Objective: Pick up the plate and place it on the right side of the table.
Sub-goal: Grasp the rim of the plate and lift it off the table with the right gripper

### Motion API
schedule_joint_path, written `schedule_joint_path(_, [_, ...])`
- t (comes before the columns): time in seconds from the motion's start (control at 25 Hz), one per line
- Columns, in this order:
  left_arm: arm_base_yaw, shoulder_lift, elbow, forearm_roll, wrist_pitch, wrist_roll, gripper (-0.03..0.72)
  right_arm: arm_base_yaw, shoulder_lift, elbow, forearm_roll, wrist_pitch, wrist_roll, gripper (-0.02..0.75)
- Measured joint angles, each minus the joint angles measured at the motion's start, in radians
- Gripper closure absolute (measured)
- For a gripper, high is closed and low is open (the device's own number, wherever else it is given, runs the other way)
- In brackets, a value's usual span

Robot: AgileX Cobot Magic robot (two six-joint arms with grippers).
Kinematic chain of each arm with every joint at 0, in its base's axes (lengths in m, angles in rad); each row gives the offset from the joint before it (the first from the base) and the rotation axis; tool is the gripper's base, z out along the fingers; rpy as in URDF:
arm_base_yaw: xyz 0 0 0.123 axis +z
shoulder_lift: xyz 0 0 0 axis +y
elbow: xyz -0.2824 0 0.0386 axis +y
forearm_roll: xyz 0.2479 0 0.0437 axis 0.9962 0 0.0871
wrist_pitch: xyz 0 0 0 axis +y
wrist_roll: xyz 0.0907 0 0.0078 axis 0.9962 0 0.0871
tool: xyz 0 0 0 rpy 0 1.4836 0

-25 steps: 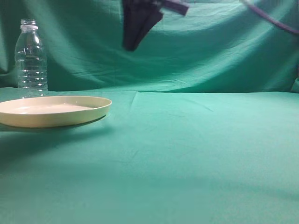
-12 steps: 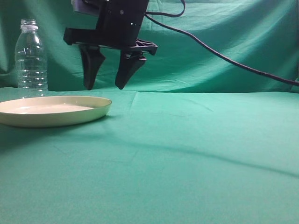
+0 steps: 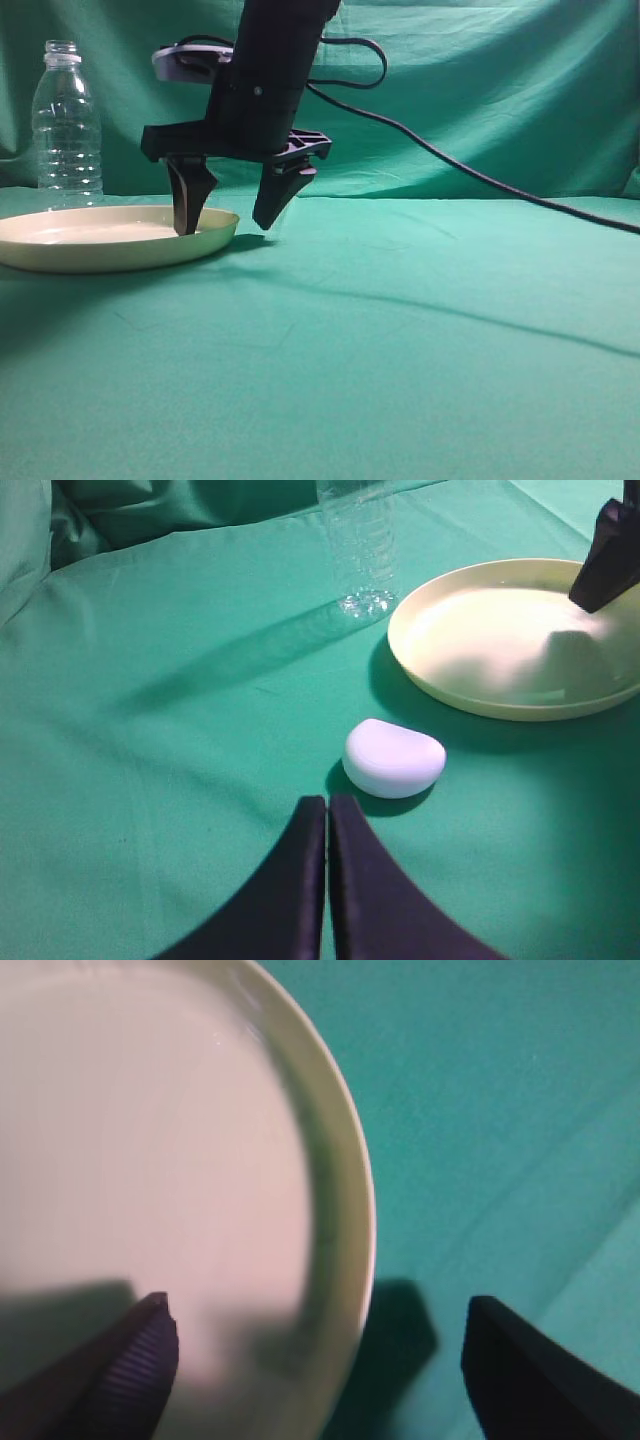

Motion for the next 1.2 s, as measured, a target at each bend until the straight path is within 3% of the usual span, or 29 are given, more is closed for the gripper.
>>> schedule_joint_path(0.32, [0.000,0.000,0.000,0.000,0.000,0.000,0.688,0.000,0.027,0.000,0.000,-0.052,0.000,0.206])
schedule_joint_path(0.44, [0.000,0.000,0.000,0.000,0.000,0.000,0.688,0.000,0.029,-0.002,0.002,-0.063,0.000,0.427])
schedule_joint_path(0.52, [0.000,0.000,0.000,0.000,0.000,0.000,0.688,0.000,0.029,-0.002,-0.003,-0.064,0.000,0.613])
schedule_joint_path(0.6, [0.000,0.000,0.000,0.000,0.000,0.000,0.688,-0.002,0.029,-0.013,-0.001,-0.062,0.010,0.680])
schedule_joint_path(0.68, [0.000,0.000,0.000,0.000,0.000,0.000,0.688,-0.002,0.031,-0.035,-0.003,-0.045,0.014,0.668])
schedule_joint_path(0.72, [0.000,0.000,0.000,0.000,0.000,0.000,0.688,-0.002,0.031,-0.047,-0.008,-0.032,0.015,0.738])
schedule_joint_path(1.04, [0.000,0.000,0.000,0.000,0.000,0.000,0.688,-0.002,-0.080,-0.149,-0.150,0.159,0.050,0.738])
schedule_joint_path(1.2, [0.000,0.000,0.000,0.000,0.000,0.000,0.688,-0.049,-0.201,-0.156,-0.164,0.238,0.055,0.738])
